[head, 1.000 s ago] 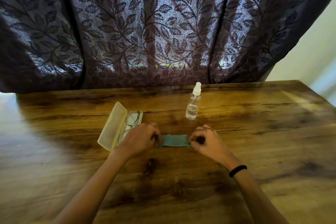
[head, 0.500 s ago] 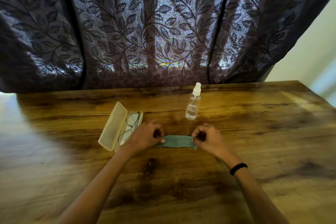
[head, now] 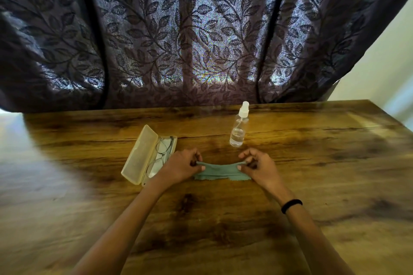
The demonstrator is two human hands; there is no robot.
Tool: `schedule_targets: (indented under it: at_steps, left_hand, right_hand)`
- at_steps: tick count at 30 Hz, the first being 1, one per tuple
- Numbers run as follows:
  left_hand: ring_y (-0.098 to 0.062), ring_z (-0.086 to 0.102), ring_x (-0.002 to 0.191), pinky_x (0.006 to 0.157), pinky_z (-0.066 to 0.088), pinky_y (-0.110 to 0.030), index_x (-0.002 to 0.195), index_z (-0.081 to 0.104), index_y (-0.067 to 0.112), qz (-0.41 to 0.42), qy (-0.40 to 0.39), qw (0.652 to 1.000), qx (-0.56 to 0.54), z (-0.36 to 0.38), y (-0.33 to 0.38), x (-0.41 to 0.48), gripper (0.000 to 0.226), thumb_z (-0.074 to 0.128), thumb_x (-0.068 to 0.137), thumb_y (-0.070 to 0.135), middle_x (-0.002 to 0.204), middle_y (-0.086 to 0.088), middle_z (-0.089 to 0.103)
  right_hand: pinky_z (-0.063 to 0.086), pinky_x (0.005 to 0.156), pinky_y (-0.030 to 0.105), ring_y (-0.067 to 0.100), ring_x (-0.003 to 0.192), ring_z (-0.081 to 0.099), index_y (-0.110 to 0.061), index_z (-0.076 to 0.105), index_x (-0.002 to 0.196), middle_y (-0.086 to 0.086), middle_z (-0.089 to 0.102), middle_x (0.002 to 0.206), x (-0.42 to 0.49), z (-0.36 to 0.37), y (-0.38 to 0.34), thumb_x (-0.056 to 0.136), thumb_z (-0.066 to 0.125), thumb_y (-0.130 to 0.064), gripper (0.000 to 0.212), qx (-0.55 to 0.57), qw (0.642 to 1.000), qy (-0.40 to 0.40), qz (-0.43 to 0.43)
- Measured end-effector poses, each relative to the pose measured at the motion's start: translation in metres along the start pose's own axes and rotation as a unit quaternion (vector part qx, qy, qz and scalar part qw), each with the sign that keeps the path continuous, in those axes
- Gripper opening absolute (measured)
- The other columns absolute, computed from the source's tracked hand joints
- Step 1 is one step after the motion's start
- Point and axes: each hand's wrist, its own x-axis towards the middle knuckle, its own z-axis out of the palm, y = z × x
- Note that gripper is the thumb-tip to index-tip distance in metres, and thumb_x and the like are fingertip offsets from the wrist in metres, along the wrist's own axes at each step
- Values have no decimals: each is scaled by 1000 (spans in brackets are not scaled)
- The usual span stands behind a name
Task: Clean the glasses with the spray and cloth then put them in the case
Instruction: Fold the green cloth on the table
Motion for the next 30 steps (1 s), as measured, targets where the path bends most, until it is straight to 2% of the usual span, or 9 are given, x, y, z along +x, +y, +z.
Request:
schedule_targets:
  at_steps: [3,8,11,16,20,24,27,29,30]
  left_hand:
    - [-9,51,75,58,37,-19,93,53,21,-13,8,999,44,5,1,-1,19,65,81,29,81,8,53]
    - [-13,54,79,68,44,-26,106,51,19,-34,15,996,84,8,5,-2,35,66,80,36,86,4,57]
    - [-13,54,77,66,42,-26,112,49,18,-31,50,995,78,4,4,-4,41,64,80,39,82,5,56]
    - [-13,61,90,71,47,-21,112,54,17,-17,99,994,34,-1,4,-6,29,62,85,23,105,-3,68]
    - [-3,57,73,51,42,-11,105,60,19,-10,91,996,20,-2,7,-5,19,59,86,17,102,0,69]
    - [-1,56,68,48,41,-11,106,60,22,-16,87,995,33,-1,5,-6,20,59,87,18,94,3,67]
    - [-3,58,66,50,41,-12,109,58,21,-21,81,995,50,0,2,-7,21,56,88,18,84,6,63]
    - [-7,61,71,55,44,-14,111,57,20,-17,84,995,59,0,0,-8,23,56,88,20,91,3,66]
    - [-9,62,77,59,46,-15,111,57,19,-14,85,994,65,0,0,-8,24,57,88,24,97,2,67]
  right_hand:
    - [47,63,19,9,72,55,-15,60,96,-4,57,78,1,0,-3,77,70,-6,24,-67,997,19,-11]
    - [53,69,29,15,77,60,-16,60,99,-3,58,77,-1,1,-8,77,69,-5,26,-84,995,44,-8]
    - [53,67,25,13,76,61,-19,59,95,1,61,80,0,2,-12,80,66,-6,22,-55,996,65,-8]
    - [43,63,11,5,77,57,-19,62,93,-6,61,82,5,17,-33,79,68,-11,17,4,999,51,-12]
    - [39,51,7,-5,70,52,-23,61,89,-15,58,82,6,44,-46,80,67,-15,14,3,1000,3,-22]
    - [38,47,5,-1,77,51,-15,63,104,-2,65,103,6,68,-49,86,58,-12,19,-55,997,-19,-41]
    - [46,64,9,9,94,58,-16,63,107,2,63,114,5,66,-46,89,53,-9,22,-56,998,-20,-37]
    - [51,80,20,15,100,61,-15,65,102,4,64,112,6,54,-45,89,52,-5,21,-26,999,2,-31]
    - [53,78,21,14,94,63,-14,66,99,5,66,109,7,47,-43,89,52,-3,20,1,1000,13,-23]
